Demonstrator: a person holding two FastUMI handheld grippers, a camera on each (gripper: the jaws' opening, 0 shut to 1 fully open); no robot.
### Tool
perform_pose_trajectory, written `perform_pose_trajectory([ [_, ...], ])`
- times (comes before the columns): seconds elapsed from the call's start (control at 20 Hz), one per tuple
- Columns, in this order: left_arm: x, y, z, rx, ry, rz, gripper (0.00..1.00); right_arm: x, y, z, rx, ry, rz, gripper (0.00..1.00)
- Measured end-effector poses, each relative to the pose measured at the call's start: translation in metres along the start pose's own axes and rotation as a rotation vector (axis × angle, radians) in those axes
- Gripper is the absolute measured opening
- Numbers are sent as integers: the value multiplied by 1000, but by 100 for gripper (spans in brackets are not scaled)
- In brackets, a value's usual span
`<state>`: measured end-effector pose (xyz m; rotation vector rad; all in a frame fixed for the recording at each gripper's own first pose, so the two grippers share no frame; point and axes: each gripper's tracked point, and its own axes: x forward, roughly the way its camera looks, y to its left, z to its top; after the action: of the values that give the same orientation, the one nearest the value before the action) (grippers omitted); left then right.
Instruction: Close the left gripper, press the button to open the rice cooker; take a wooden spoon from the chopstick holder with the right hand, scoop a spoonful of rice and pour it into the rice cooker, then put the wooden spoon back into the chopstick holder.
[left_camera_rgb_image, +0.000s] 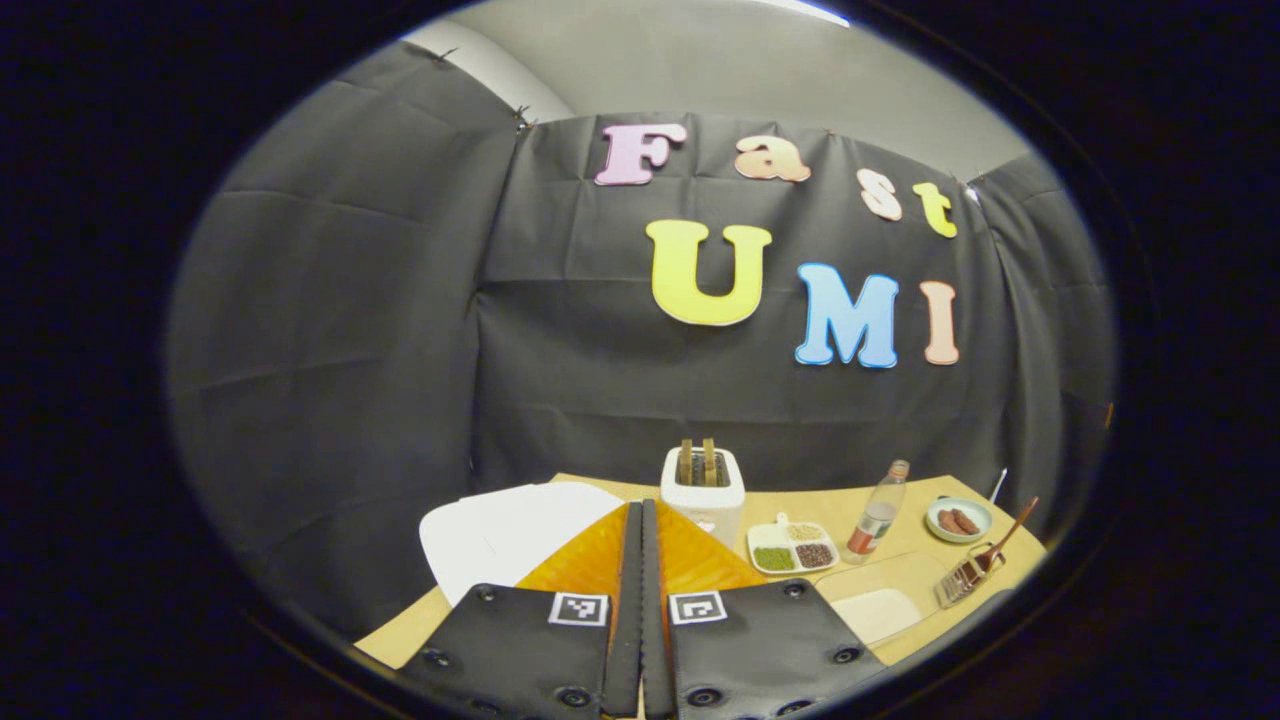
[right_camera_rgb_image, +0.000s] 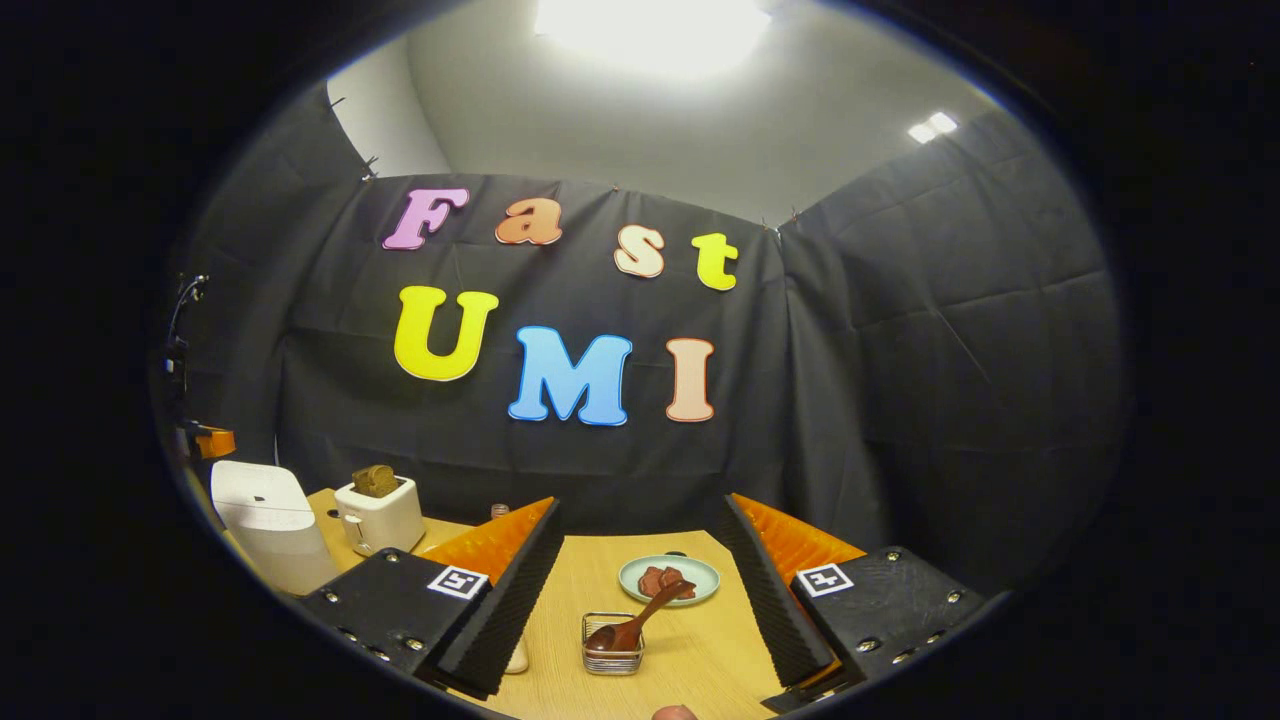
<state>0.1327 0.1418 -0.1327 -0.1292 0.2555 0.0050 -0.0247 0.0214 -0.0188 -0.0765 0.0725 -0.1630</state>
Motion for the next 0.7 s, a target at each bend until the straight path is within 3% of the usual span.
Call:
perform_pose_trajectory([
  [0.7, 33, 22, -91, -37, 174, 27, 9, -5, 6, -7, -38, 25, -31, 96],
])
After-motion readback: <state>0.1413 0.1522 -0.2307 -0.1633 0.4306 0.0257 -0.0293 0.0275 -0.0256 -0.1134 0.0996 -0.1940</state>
